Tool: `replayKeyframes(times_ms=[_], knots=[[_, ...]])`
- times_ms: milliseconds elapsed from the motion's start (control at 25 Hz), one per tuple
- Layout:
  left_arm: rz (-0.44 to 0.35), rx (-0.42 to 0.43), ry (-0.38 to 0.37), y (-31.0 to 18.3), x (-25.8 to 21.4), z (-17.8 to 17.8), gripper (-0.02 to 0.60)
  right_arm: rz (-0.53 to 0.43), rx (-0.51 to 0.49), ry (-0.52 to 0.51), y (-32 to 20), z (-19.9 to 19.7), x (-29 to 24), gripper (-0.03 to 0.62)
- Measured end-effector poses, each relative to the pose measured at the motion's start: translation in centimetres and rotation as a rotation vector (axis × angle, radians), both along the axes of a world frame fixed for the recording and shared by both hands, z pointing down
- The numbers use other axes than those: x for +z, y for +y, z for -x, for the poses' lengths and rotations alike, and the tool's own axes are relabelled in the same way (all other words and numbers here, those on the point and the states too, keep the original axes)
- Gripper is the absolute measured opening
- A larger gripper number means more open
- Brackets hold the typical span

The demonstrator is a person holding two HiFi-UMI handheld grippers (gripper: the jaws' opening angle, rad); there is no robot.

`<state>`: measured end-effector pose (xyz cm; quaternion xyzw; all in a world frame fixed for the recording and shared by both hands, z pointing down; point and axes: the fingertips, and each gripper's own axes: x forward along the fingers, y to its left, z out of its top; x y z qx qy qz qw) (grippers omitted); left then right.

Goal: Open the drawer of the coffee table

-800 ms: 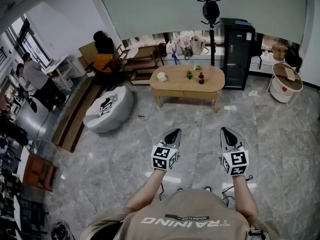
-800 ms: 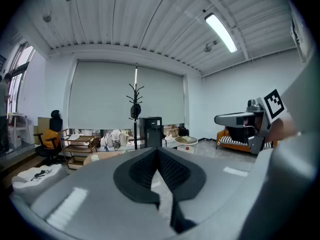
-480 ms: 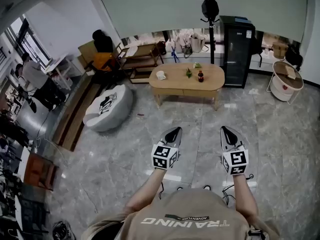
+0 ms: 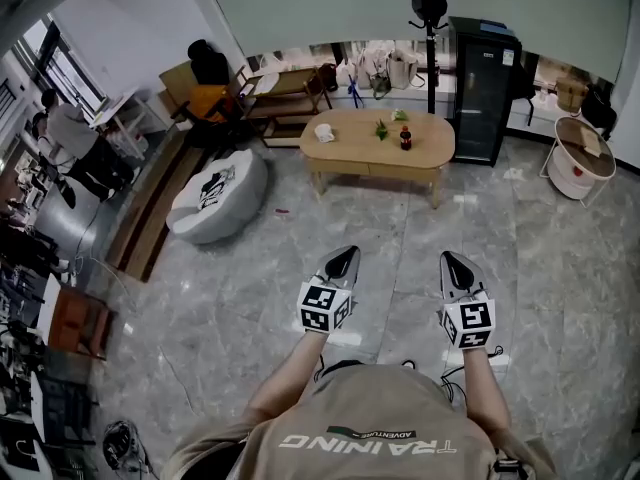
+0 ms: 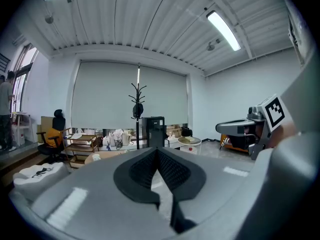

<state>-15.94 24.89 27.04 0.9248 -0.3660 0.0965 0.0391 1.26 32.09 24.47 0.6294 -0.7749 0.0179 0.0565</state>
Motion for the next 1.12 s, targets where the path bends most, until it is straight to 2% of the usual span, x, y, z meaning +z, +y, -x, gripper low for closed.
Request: replayKeyframes(times_ms=[280, 440, 600, 720, 960, 1120], knots=[[0.027, -0.034, -0.005, -0.4, 1.3, -0.4, -0.009, 0.013, -0.039, -0.009, -2.1, -0.4, 1.2, 0.003], [0.038, -0.013, 0.018, -1.4, 1.3, -1.7, -0.009, 0.018, -0.058, 0.019, -3.2, -0.2, 0.7, 0.003], [0.033, 0.021, 0.016, -3.6, 2.0, -2.0, -0.009, 0.029, -0.026, 0.005, -4.7, -0.4, 1.8, 0.002], [0.041, 0.032, 0.027, -5.1, 2.5, -1.4, -0.009, 0.052, 0.004, -0.007, -5.4, -0.4, 2.4, 0.003], [0.081, 0.025, 0.075, -9.9, 4.0, 0.8, -0.009, 0.056, 0.038, 0.036, -8.7, 0.8, 2.0, 0.003], [0.063, 0.051, 0.081, -12.6, 3.6, 2.3, -0.009, 0.068, 0.049, 0.046, -10.9, 2.2, 2.2, 0.003]])
